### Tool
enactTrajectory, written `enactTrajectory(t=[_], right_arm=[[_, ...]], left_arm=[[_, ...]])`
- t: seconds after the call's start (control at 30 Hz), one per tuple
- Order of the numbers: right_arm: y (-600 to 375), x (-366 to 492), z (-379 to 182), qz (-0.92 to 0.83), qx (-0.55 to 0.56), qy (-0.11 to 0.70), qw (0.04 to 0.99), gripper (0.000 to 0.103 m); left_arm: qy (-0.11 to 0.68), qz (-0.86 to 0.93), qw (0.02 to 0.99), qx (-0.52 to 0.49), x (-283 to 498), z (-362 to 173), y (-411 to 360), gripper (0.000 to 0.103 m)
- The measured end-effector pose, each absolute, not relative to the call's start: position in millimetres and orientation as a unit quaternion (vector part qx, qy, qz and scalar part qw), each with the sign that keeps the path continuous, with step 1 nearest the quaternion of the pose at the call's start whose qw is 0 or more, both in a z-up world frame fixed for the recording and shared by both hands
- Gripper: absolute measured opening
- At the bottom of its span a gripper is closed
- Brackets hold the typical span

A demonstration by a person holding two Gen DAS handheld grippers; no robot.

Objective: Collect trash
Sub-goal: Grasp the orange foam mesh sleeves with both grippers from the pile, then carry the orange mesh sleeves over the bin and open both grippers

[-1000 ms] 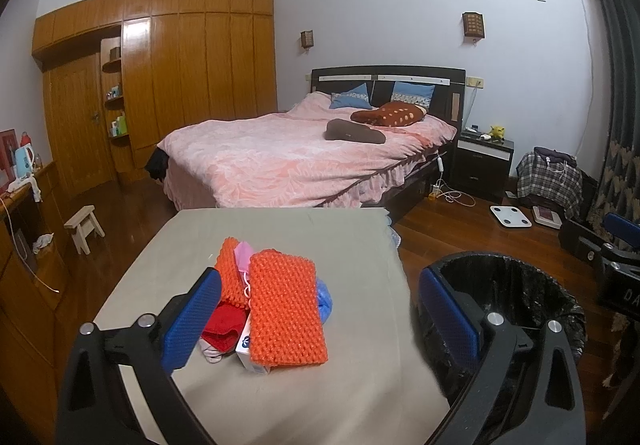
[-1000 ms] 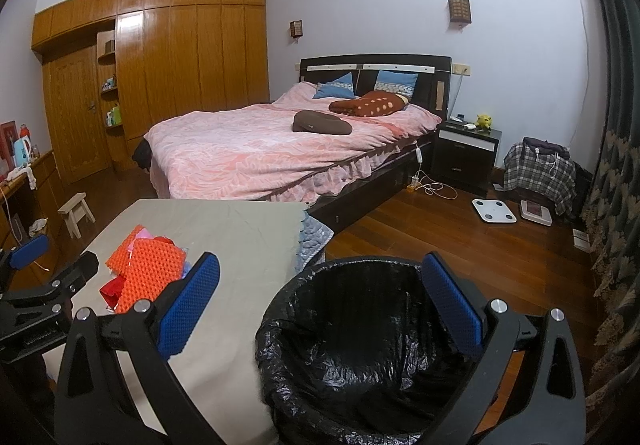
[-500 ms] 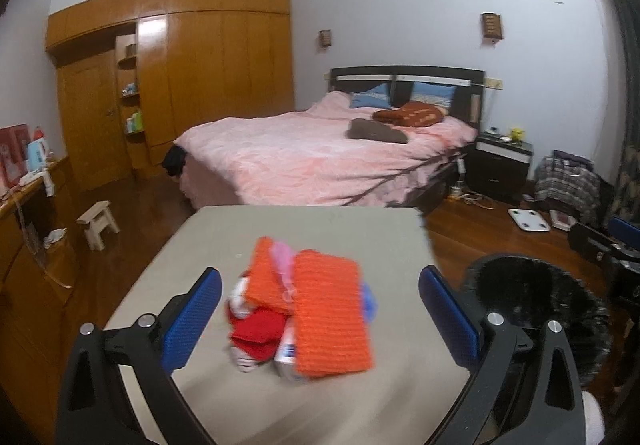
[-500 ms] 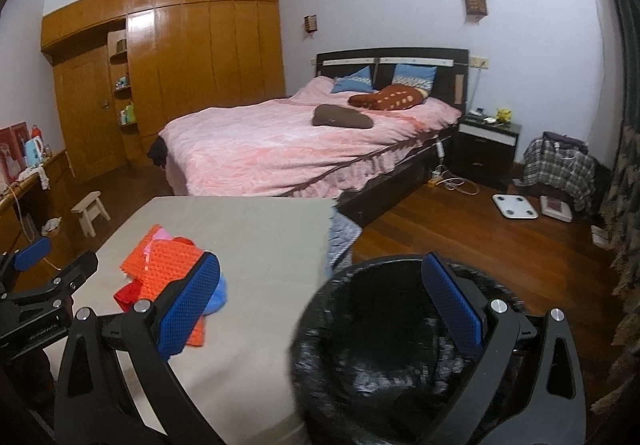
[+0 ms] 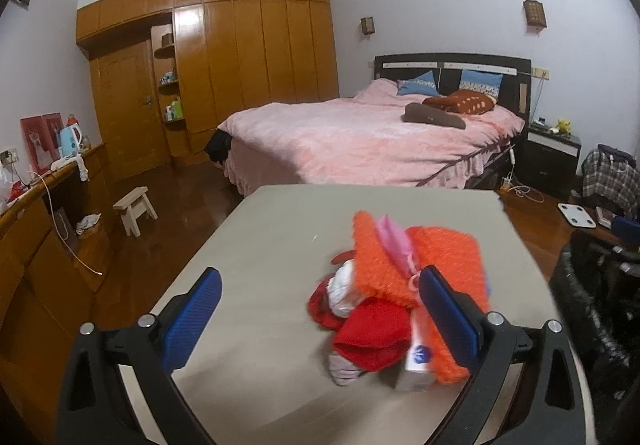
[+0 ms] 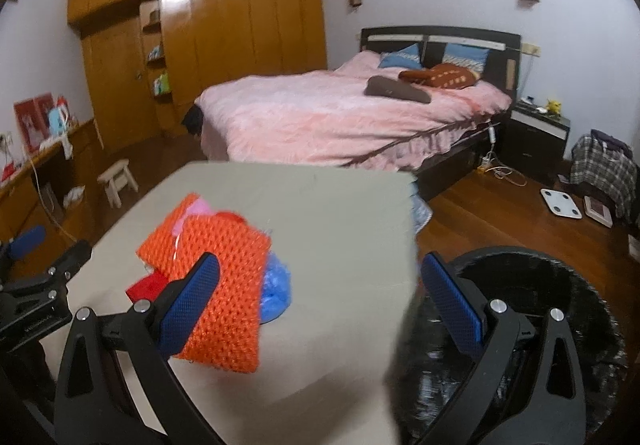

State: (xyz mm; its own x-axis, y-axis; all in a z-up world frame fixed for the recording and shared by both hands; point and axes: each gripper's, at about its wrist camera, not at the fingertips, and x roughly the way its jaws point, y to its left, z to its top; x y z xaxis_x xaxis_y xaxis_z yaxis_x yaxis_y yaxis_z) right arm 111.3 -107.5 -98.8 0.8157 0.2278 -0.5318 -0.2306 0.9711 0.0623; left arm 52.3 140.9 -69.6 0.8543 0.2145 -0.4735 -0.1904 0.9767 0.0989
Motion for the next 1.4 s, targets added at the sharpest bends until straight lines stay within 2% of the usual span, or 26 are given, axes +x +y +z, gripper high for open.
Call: enactTrajectory(t=[0.17,0.27,0.73,0.83,1.1,1.17,1.4], right_arm=[[-77,125,-126,0.141,-0.022,0.304,0.942,0.092],[-68,131,-141,0.154,-0.025,0.320,0.934,0.083],[-38,144,-185,0.190,-0.049,0.369,0.909,0.072],[-38,146,-188,0.207,-0.043,0.377,0.902,0.061],[-37,146,-189,0.244,-0.034,0.385,0.890,0.018],[-40,145,-186,0.249,-0.032,0.383,0.889,0.013],[-56,141,-168,0.253,-0.019,0.366,0.895,0.011]], left_arm=[[0.259,0.106,0.960,0.012,59,-87,155,0.097],[0.262,0.108,0.959,0.009,61,-94,162,0.096],[0.280,0.113,0.953,0.004,72,-118,176,0.095],[0.284,0.113,0.952,0.004,70,-121,176,0.095],[0.289,0.110,0.951,0.005,73,-124,173,0.095],[0.289,0.108,0.951,0.006,72,-124,170,0.095],[0.282,0.096,0.954,0.014,73,-117,155,0.095]])
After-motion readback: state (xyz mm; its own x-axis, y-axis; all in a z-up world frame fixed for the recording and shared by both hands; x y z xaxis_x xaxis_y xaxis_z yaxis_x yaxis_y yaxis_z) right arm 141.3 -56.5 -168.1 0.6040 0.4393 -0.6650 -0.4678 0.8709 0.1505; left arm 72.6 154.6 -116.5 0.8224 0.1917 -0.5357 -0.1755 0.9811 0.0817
